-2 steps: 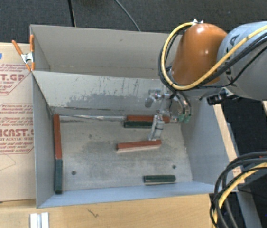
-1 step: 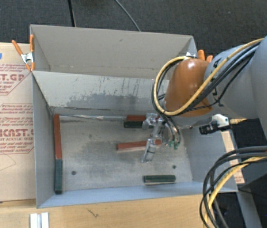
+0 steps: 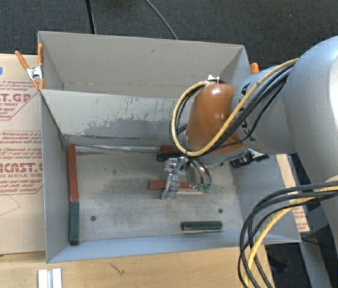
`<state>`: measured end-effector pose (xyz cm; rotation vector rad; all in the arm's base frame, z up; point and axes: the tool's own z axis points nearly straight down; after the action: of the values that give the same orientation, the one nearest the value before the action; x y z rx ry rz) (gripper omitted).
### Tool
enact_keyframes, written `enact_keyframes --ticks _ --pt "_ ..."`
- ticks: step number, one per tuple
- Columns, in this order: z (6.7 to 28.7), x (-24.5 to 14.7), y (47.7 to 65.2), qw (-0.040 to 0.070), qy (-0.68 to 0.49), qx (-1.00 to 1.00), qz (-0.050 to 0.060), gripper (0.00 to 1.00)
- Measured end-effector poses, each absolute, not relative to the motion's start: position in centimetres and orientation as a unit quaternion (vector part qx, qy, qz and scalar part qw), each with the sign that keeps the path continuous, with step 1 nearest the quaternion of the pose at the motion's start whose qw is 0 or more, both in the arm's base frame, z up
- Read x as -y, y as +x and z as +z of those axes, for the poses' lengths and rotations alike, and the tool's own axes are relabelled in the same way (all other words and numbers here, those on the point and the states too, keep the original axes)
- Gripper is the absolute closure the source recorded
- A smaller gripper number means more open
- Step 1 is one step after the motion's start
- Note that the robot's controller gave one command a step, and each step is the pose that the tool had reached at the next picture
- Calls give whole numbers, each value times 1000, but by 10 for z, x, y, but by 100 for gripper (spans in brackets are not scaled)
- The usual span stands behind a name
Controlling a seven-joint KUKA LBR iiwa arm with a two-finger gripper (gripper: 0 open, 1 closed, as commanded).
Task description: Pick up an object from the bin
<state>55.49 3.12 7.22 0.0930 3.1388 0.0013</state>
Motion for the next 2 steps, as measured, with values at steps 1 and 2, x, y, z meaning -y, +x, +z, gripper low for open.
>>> enact_keyframes --ticks 1,2 --pt "72 -31 555 1 30 -1000 0 100" --pt "97 -25 556 -2 -18 -1000 0 100"
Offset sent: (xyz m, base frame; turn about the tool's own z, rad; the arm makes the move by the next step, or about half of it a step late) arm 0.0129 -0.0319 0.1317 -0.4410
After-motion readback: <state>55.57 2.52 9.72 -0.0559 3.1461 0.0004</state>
